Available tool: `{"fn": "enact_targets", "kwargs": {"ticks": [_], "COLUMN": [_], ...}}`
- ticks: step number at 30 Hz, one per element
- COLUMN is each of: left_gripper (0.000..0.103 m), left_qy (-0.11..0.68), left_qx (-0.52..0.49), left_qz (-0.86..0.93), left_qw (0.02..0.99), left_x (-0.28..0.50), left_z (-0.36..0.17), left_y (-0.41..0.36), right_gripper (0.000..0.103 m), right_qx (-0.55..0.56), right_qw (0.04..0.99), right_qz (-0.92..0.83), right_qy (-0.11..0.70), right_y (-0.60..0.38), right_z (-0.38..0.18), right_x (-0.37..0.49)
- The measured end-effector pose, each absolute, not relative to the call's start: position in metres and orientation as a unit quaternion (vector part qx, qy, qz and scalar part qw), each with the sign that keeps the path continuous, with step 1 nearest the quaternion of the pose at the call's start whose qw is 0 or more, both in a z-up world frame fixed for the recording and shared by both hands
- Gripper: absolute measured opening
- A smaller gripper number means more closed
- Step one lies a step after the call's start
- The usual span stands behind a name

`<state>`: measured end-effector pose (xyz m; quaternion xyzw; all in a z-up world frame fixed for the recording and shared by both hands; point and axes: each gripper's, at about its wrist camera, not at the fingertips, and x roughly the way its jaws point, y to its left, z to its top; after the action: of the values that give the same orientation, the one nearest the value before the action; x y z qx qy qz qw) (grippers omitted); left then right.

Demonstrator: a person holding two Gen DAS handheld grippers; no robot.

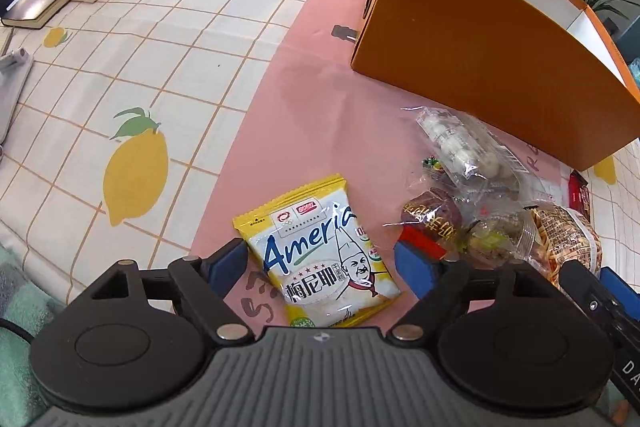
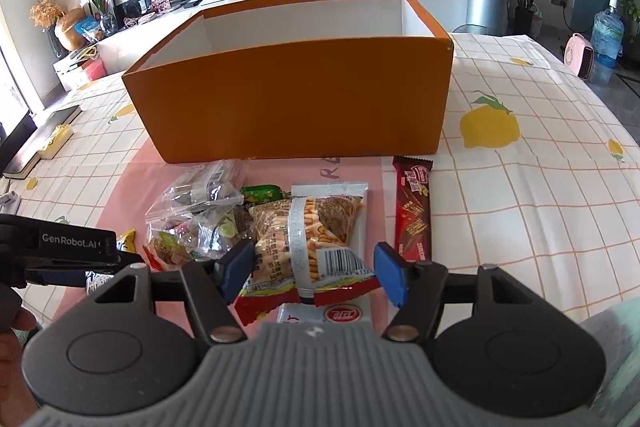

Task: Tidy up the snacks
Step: 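Grasp the yellow 'America' bag with left tool while right tool grasps pretzel-stick bag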

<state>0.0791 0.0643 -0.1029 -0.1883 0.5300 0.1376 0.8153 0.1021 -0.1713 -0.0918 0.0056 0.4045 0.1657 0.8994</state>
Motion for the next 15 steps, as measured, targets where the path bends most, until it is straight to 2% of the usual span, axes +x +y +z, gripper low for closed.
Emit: {"fn": "enact_targets", "kwargs": {"ticks": [4,12,15], "left_gripper": [0.096,0.083,0.076], "left_qy": [0.529,0.525,0.521], "left_qx": [-0.157,-0.101,-0.092], "left_qz": [0.134,0.125,0.116], "left_qw": [0.823,0.835,0.841], "left_x": [0.083,0.084,0.081], "left_z": [-0.104,-0.106,-0.104], "left_y": [0.054,0.042,0.04], "right_gripper": [0.064,0.064,0.061], "right_qx": [0.001,-0.007,-0.017], "right_qw": [0.9,0.897,0.898], "right_qz": [0.167,0.172,0.171], "right_qy": [0.404,0.408,0.405], "right_y": [-0.17,-0.167,-0.165], "right_z": [-0.092,-0.094,-0.094], "right_x": [0.102,0.102,0.1]}}
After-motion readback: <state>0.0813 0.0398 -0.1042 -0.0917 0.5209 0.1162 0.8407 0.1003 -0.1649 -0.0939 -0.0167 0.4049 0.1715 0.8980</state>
